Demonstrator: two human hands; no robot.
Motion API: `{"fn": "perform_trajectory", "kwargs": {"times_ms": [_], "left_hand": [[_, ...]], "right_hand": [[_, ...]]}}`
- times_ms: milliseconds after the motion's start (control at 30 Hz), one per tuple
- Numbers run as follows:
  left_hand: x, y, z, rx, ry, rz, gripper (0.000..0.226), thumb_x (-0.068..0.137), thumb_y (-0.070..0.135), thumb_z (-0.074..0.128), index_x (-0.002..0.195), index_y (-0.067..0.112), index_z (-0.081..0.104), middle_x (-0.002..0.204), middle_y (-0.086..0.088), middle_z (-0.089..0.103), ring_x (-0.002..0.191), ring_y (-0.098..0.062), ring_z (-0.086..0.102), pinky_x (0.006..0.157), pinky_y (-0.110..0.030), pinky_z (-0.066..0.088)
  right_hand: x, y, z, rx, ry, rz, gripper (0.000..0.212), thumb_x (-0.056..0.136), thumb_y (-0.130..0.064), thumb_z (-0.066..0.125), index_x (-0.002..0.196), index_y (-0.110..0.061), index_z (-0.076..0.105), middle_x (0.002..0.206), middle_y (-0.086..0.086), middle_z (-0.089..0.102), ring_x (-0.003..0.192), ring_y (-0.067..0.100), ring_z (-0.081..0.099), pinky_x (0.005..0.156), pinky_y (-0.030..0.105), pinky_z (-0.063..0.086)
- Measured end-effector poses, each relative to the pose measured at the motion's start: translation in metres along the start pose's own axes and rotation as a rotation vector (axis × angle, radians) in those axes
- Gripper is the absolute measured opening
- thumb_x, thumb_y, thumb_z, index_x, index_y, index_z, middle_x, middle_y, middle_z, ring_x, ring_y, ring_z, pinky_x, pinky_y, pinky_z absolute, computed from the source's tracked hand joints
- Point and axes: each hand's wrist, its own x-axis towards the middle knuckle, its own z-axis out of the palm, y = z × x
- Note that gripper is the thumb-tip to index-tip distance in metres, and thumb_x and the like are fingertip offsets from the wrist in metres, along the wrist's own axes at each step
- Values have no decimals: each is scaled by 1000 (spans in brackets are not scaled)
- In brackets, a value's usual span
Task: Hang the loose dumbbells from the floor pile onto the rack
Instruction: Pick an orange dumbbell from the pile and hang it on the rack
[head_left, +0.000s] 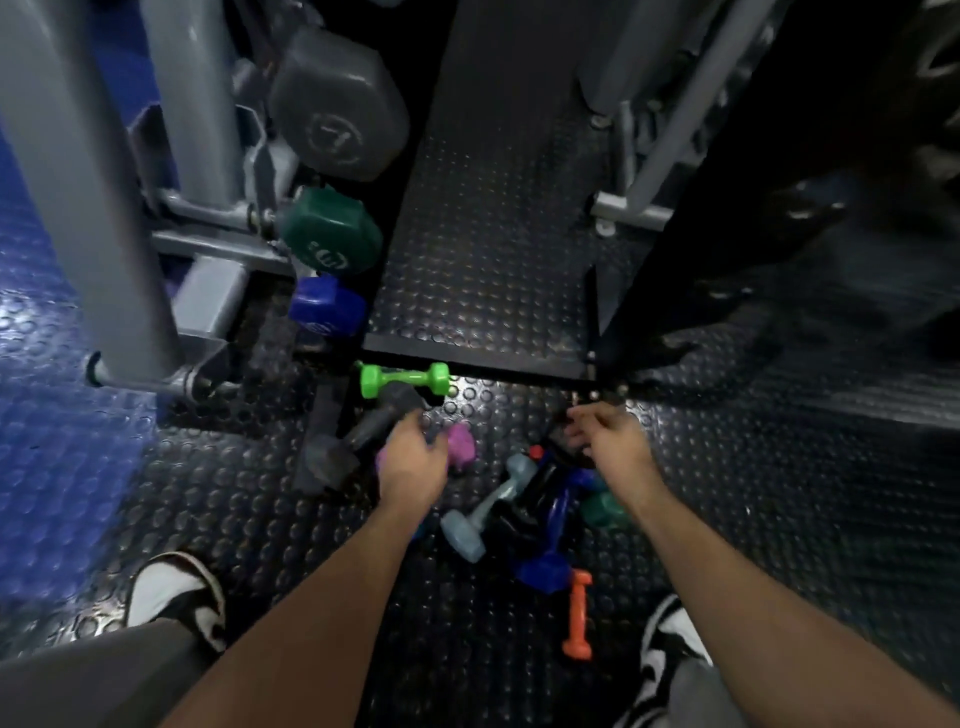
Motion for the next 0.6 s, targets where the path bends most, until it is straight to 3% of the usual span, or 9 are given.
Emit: {"fn": "perform_trajectory", "kwargs": {"times_ms": [100,233,400,500,600], "left_hand": [[-27,4,37,142,-235,58,31,94,26,64,122,10,65,105,-7,72,102,-28,69,89,-32,51],[-50,10,76,208,-419,82,46,87,39,74,126,17,64,115,-7,72,103,-27,68,90,-36,53],[-49,10,113,310,-407,117,65,71,57,73,124,22,62,117,0,66,107,-24,66,92,-43,55],[-47,14,127,335,-369,102,71,71,55,78,129,25,52,122,2,64,111,-24,65,95,-46,54],[-45,16,141,332,-343,105,67,81,48,79,133,22,46,124,-1,68,111,-26,67,96,-42,52]], "right_hand": [[-10,24,-15,-66,113,-49,25,98,-9,57,85,-27,70,82,1,72,67,15,64,65,27,51],[-19,53,-32,-177,208,-23,13,97,-18,60,99,-23,72,89,-1,74,79,17,69,76,34,57],[-21,85,-41,-187,203,110,12,97,-17,60,102,-20,70,93,0,73,86,21,70,82,39,58],[-17,104,-39,-215,155,183,14,97,-18,60,104,-16,72,96,5,74,87,23,69,77,33,53],[-15,120,-32,-272,103,243,17,95,-23,61,102,-17,75,97,9,76,92,28,70,82,36,55]]}}
